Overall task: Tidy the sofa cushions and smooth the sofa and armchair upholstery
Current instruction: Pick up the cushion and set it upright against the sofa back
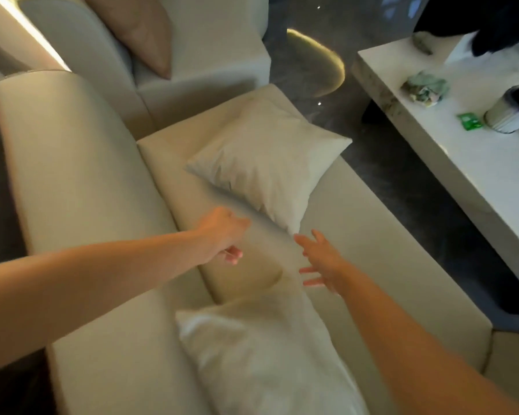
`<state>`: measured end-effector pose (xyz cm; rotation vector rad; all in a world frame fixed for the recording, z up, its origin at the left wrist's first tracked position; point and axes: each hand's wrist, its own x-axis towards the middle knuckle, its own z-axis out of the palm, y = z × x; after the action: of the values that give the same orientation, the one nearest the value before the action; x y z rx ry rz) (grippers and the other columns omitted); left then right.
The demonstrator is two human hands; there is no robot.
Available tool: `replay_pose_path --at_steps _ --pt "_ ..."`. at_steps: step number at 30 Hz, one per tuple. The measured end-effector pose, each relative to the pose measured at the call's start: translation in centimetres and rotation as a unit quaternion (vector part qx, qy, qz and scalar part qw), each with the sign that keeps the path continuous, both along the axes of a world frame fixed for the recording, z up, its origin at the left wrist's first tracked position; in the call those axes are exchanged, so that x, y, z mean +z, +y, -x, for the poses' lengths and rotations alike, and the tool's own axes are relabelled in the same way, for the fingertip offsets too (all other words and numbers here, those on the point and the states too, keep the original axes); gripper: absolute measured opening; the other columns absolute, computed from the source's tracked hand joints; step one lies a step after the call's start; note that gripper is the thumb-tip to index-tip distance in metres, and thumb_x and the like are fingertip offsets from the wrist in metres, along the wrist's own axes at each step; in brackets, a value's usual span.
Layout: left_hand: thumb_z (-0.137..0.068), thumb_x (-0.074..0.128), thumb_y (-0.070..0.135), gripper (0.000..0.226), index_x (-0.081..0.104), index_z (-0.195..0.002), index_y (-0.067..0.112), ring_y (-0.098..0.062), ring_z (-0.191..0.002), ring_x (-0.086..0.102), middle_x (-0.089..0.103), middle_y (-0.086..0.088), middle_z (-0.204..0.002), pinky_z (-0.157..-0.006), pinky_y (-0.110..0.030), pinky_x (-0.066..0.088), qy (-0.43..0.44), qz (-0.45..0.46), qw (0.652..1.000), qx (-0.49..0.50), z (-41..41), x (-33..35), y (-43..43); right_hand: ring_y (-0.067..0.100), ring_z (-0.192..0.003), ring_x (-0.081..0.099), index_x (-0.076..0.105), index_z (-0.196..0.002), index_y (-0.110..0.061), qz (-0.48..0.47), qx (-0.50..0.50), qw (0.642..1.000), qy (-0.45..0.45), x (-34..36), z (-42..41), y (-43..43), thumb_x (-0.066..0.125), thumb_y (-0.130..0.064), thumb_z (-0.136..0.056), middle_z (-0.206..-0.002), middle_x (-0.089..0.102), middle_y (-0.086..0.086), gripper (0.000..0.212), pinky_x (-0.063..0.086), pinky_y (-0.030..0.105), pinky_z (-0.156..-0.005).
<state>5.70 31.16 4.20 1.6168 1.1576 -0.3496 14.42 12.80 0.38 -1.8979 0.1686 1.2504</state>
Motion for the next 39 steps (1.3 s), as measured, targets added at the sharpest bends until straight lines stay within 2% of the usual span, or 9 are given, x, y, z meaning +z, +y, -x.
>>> replay_pose_path --at_steps 4,8,12,17,20,22,26,31,39 --pt "-0.091 0.064 0.026 0.023 0.049 -0.098 0.010 -0.025 -0.049 0.060 0.053 -0.015 -0.100 -0.040 -0.035 0.056 -0.013 0.015 0.999 0.040 -4.4 -5.9 7.6 0.037 -0.121 0.052 0.002 -0.154 -0.039 -0.015 -0.108 0.993 -0.054 -5.0 -5.1 5.7 0.058 -0.050 -0.093 -0.157 0.031 0.003 0.083 0.052 0.057 -0.093" --pt "-0.088 0.070 0.033 0.071 0.029 -0.145 0.021 -0.031 -0.073 0.069 0.050 -0.012 -0.136 -0.065 -0.048 0.061 -0.096 0.023 0.979 0.177 -8.0 -11.6 14.5 0.042 -0.139 0.033 0.006 -0.154 -0.042 0.052 -0.183 0.969 -0.159 -10.9 -7.1 9.2 0.069 -0.054 -0.083 -0.160 0.019 0.015 0.095 0.041 0.059 -0.105" --pt "-0.095 0.060 0.028 0.074 0.014 -0.151 0.038 -0.036 -0.086 0.067 0.057 -0.007 -0.121 -0.071 -0.050 0.056 -0.170 0.087 0.950 0.248 -9.7 -15.6 17.4 0.038 -0.123 0.049 0.025 -0.147 -0.052 0.001 -0.264 0.957 -0.116 -15.0 -6.5 10.7 0.073 -0.050 -0.081 -0.147 0.040 0.005 0.082 0.050 0.058 -0.094" --pt "-0.090 0.067 0.009 0.048 0.053 -0.134 0.020 -0.034 -0.085 0.068 0.061 -0.017 -0.124 -0.076 -0.050 0.058 -0.175 -0.025 0.942 0.285 -10.4 -18.6 19.1 0.033 -0.105 0.059 0.040 -0.143 -0.046 -0.036 -0.288 0.952 -0.097 -16.1 -5.7 10.9 0.075 -0.036 -0.085 -0.127 0.054 0.002 0.068 0.055 0.040 -0.064" --pt "-0.084 0.075 0.010 0.042 0.063 -0.123 0.012 -0.017 -0.050 0.061 0.066 -0.013 -0.101 -0.074 -0.045 0.061 -0.184 -0.103 0.933 0.292 -10.8 -16.4 20.1 0.036 -0.089 0.060 0.051 -0.133 -0.033 -0.082 -0.310 0.946 -0.038 -13.7 -5.6 10.8 0.074 -0.028 -0.086 -0.117 0.061 0.011 0.053 0.055 0.042 -0.065" --pt "-0.084 0.075 0.014 0.041 0.063 -0.123 0.015 -0.014 -0.043 0.060 0.065 -0.008 -0.094 -0.072 -0.041 0.062 -0.186 -0.152 0.937 0.252 -10.2 -13.1 21.1 0.039 -0.087 0.061 0.053 -0.128 -0.026 -0.105 -0.305 0.946 0.011 -11.2 -4.3 11.1 0.072 -0.026 -0.089 -0.115 0.063 0.015 0.044 0.054 0.043 -0.063" --pt "-0.086 0.072 0.021 0.021 0.070 -0.107 0.017 -0.015 -0.052 0.066 0.066 -0.003 -0.087 -0.056 -0.028 0.059 -0.158 -0.285 0.936 0.136 -6.8 -4.8 22.7 0.039 -0.088 0.065 0.051 -0.126 -0.020 -0.134 -0.297 0.941 0.094 -5.3 1.5 12.4 0.069 -0.027 -0.091 -0.121 0.063 0.018 0.040 0.051 0.039 -0.057" --pt "-0.083 0.067 0.025 0.019 0.075 -0.100 0.021 -0.032 -0.095 0.066 0.072 -0.013 -0.098 -0.085 -0.027 0.047 -0.102 -0.394 0.912 0.049 -1.4 4.3 24.4 0.034 -0.083 0.065 0.054 -0.126 -0.014 -0.120 -0.278 0.933 0.192 1.6 10.0 15.3 0.063 -0.039 -0.094 -0.119 0.066 0.020 0.042 0.051 0.033 -0.048" --pt "-0.082 0.053 0.007 0.034 0.075 -0.105 0.020 -0.033 -0.096 0.066 0.073 -0.012 -0.106 -0.084 -0.030 0.051 -0.095 -0.426 0.899 0.043 5.6 9.1 24.0 0.029 -0.087 0.061 0.055 -0.121 -0.016 -0.129 -0.308 0.908 0.253 5.6 15.4 15.9 0.064 -0.036 -0.093 -0.114 0.061 0.014 0.035 0.054 0.034 -0.043"
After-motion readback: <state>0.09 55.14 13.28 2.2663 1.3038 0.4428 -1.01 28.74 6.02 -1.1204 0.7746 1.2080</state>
